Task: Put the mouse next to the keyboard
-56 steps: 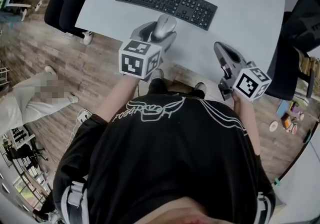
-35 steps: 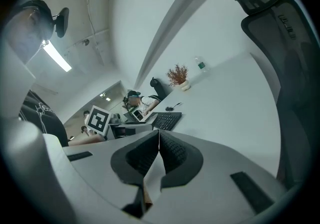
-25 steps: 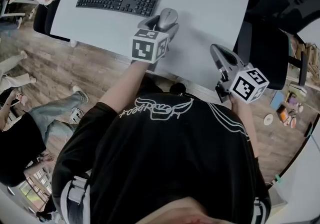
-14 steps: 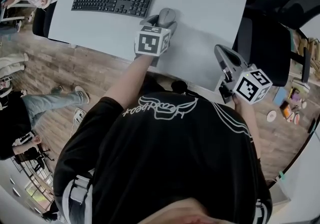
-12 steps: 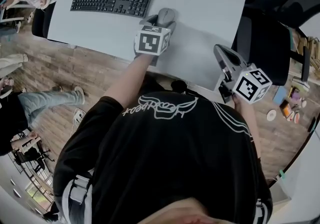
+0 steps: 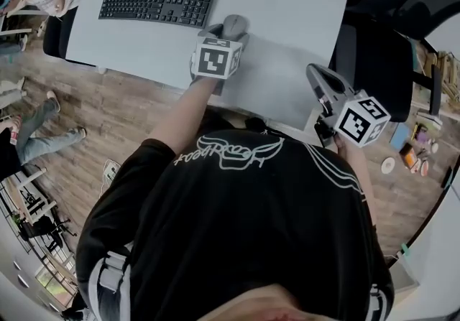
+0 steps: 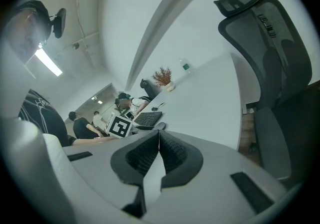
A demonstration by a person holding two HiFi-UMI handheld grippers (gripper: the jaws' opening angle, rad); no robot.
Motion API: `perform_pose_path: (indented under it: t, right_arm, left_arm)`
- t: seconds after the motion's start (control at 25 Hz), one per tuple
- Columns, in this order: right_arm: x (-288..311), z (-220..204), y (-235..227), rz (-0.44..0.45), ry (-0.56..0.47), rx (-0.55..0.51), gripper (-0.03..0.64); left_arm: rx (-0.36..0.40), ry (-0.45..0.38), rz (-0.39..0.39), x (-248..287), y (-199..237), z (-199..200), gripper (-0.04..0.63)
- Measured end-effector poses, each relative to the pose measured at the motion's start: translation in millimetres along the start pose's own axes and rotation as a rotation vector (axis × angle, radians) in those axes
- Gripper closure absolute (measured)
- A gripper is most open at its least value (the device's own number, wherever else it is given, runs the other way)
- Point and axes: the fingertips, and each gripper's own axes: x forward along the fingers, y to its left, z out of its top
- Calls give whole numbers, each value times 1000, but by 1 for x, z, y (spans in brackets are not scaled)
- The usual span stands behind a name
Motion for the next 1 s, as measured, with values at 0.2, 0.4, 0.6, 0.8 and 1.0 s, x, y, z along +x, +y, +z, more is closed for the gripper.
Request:
perform_pose_path:
  t: [0.2, 0.4, 0.6, 0.8, 1.0]
  right_arm:
    - [2, 2, 0, 3, -1, -5, 608]
    - [-2, 0, 0, -8, -2, -22, 607]
    - [-11, 3, 11, -18, -26, -82, 607]
    - [-15, 2, 36, -13, -27, -162, 607]
    - [-22, -3, 101, 70, -57, -216, 607]
  left_arm:
    - [-6, -52, -22, -3, -3, 8, 262]
    - [13, -100, -11, -21, 0, 19, 245]
    - [18, -166, -39, -69, -2, 31, 387]
    - [63, -252, -173, -124, -39, 47, 588]
    - [96, -325, -374, -191, -91, 33, 588]
